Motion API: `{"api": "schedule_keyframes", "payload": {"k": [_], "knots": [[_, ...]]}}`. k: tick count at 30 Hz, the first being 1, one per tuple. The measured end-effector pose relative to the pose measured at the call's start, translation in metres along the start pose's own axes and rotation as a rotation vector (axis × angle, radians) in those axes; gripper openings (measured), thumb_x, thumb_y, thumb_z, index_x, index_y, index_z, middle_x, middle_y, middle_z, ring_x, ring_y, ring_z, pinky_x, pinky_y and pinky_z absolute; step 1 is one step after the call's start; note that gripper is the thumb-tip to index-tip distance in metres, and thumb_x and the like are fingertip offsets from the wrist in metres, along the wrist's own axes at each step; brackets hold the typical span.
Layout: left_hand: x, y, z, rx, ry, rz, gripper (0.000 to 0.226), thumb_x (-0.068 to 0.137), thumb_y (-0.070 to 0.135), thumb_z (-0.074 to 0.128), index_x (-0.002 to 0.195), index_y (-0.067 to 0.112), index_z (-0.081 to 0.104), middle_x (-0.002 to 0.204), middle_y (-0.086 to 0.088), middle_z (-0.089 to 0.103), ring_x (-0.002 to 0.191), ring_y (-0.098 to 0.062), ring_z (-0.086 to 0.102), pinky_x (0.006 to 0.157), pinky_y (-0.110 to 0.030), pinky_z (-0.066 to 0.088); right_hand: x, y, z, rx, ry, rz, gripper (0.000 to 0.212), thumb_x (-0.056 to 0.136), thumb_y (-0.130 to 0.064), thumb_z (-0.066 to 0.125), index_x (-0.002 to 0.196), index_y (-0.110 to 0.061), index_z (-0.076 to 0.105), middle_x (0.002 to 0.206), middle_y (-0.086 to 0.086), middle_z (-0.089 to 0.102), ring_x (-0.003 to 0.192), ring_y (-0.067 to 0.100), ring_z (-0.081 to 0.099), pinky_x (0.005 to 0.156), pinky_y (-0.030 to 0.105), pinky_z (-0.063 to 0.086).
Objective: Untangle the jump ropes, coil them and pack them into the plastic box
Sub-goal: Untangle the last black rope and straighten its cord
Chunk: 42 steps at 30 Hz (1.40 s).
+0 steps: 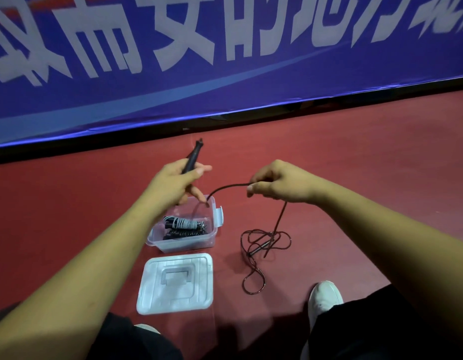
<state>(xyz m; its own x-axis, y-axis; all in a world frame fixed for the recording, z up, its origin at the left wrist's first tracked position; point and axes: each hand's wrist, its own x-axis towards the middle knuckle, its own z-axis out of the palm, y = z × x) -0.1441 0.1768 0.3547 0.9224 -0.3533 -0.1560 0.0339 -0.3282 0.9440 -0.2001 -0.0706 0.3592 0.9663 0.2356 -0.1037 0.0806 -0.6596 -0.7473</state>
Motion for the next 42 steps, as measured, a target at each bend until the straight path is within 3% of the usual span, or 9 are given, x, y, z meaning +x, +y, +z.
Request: {"api": "schedule_keyframes", "payload": {"k": [4,7,10,15,24,32,35,38,42], "knots": [[-0.015,0.006,0.026,-0.086,-0.245,-0.007,0.021,0.103,0.019,0.048,0.116,0.009,0.061,0.08,-0.032,0.065,0.041,-0.018,0.052,0.034,-0.016,0.023,0.004,-0.015,0.011,0.098,0.051,-0.068,0.023,0.094,-0.023,0.065,0.088,-0.005,0.075,0.052,-0.008,0.048,0.043,0.003,0.039,0.044,0.016,0.032],[-0.019,0.006,0.029,0.006,-0.278,0.023,0.017,0.101,0.026,0.052,0.097,0.015,0.064,0.058,-0.014,0.055,0.038,-0.012,0.036,0.036,-0.017,0.023,0.005,-0.018,0.012,0.195,0.059,-0.076,0.026,0.094,-0.027,0.065,0.082,-0.005,0.072,0.051,-0.008,0.045,0.047,0.009,0.037,0.046,0.023,0.031],[-0.018,0.009,0.027,-0.026,-0.205,0.047,0.02,0.1,0.025,0.053,0.083,0.014,0.055,0.048,0.001,0.041,0.038,-0.008,0.029,0.035,-0.017,0.02,0.001,-0.015,0.01,0.277,0.031,-0.064,0.03,0.091,-0.031,0.068,0.07,-0.01,0.064,0.055,0.004,0.051,0.05,0.015,0.045,0.05,0.025,0.036],[-0.008,0.015,0.01,-0.543,-0.057,0.052,0.024,0.099,0.011,0.05,0.076,0.011,0.043,0.058,0.0,0.035,0.036,-0.005,0.029,0.029,-0.011,0.014,-0.002,0.006,0.003,0.129,-0.088,0.036,0.031,0.095,-0.031,0.063,0.075,-0.008,0.062,0.071,0.013,0.071,0.063,0.009,0.063,0.065,0.02,0.045],[0.012,0.008,-0.042,-0.794,0.184,-0.081,0.026,0.1,0.015,0.048,0.075,0.012,0.047,0.059,0.004,0.039,0.038,-0.003,0.034,0.028,-0.012,0.019,-0.007,0.063,-0.013,-0.036,-0.047,0.297,0.019,0.093,-0.03,0.066,0.083,-0.016,0.073,0.077,0.001,0.074,0.073,0.012,0.066,0.083,0.037,0.052],[0.008,0.0,-0.033,-0.185,0.164,-0.049,0.021,0.098,0.003,0.052,0.112,0.013,0.065,0.119,-0.009,0.067,0.057,-0.02,0.072,0.031,-0.017,0.02,-0.005,0.031,-0.008,-0.019,0.115,0.149,0.015,0.093,-0.028,0.066,0.086,-0.019,0.077,0.066,0.001,0.07,0.059,0.007,0.06,0.063,0.024,0.046],[-0.003,0.007,-0.008,-0.176,0.0,0.063,0.023,0.097,0.004,0.052,0.112,0.01,0.069,0.114,-0.027,0.067,0.058,-0.026,0.068,0.031,-0.017,0.021,-0.008,0.006,-0.003,-0.012,0.043,0.078,0.013,0.092,-0.024,0.067,0.086,-0.017,0.077,0.071,0.004,0.074,0.055,0.001,0.061,0.057,0.016,0.043],[-0.014,0.009,0.018,-0.164,-0.2,0.087,0.024,0.098,0.003,0.051,0.117,0.006,0.065,0.113,-0.013,0.072,0.062,-0.027,0.068,0.032,-0.016,0.021,-0.007,-0.01,0.007,0.084,0.009,0.026,0.014,0.091,-0.022,0.069,0.079,-0.019,0.076,0.07,0.004,0.074,0.058,0.008,0.061,0.058,0.021,0.041],[-0.018,0.005,0.036,0.0,-0.307,0.041,0.017,0.099,0.012,0.056,0.112,0.006,0.065,0.077,-0.008,0.072,0.05,-0.016,0.059,0.036,-0.018,0.023,-0.007,-0.013,0.012,0.215,0.003,0.029,0.013,0.09,-0.019,0.07,0.088,-0.007,0.076,0.065,0.006,0.071,0.062,0.013,0.066,0.065,0.024,0.048]]}}
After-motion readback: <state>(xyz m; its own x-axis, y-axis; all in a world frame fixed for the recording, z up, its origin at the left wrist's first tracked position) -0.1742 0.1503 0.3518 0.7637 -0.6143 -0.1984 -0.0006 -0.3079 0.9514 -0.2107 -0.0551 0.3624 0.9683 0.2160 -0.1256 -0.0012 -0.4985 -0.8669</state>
